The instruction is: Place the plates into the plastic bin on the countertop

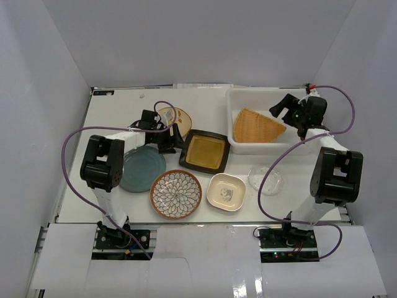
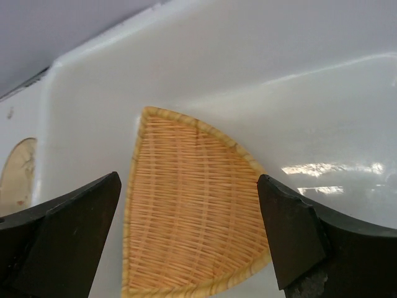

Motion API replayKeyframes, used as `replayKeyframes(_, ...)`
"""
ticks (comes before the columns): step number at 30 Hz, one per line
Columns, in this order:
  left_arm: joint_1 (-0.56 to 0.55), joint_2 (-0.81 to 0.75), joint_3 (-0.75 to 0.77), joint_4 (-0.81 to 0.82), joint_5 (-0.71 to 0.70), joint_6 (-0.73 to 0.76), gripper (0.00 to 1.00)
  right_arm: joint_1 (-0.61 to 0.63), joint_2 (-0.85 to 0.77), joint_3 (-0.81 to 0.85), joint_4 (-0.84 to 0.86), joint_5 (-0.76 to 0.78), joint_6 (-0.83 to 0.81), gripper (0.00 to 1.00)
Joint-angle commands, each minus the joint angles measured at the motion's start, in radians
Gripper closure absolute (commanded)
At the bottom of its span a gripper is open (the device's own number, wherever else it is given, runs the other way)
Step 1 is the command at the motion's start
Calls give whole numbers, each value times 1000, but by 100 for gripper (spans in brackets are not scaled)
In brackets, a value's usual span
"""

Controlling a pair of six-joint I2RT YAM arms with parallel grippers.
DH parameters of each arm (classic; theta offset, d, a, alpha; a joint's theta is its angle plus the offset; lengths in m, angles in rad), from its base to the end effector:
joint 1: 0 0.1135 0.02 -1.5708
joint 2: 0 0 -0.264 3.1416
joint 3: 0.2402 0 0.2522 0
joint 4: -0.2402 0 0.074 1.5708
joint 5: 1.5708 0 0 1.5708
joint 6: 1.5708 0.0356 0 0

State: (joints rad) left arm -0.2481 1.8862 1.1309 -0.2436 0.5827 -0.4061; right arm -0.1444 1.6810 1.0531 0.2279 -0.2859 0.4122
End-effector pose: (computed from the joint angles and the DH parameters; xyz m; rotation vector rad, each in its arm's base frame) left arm 0.3611 -0.1117 0.1530 0.0235 2.6249 -0.9896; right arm 0.3796 -0.0451 0.2384 0.3610 1.9485 0.4560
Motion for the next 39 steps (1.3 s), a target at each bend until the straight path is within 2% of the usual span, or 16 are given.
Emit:
replayKeyframes(1, 4, 19, 38, 13, 66, 36, 20, -1, -105, 15, 65, -94, 16, 4)
replayKeyframes(7, 6, 68, 52, 47, 152, 16, 31, 52, -210, -83, 103, -150, 46, 3)
replayKeyframes(10, 6, 88, 37, 47, 140, -5, 47, 80, -251, -137, 129, -179, 80, 0)
replayKeyframes(12, 6, 97, 26, 61, 140, -17, 52, 92, -276, -166, 184, -232, 118, 0)
replayKeyframes(15, 7, 106, 12, 75, 163, -37, 56, 112, -314, -225, 231, -271, 174, 0)
replayKeyframes(24, -6, 126, -49, 104, 267, -66, 56, 229, -403, -321, 246, -289, 198, 0)
replayKeyframes(27, -14, 126, -56, 105, 269, -74, 66, 269, -409, -344, 248, -292, 200, 0)
replayKeyframes(31, -17, 108, -77, 86, 272, -79, 96, 285, -414, -354, 238, -299, 204, 0)
replayKeyframes(32, -16, 100, -76, 66, 235, -70, 100, 286, -417, -351, 225, -302, 201, 0)
replayKeyframes(39, -17, -54, -103, 82, 171, -100, 100, 331, -440, -308, 154, -308, 157, 0)
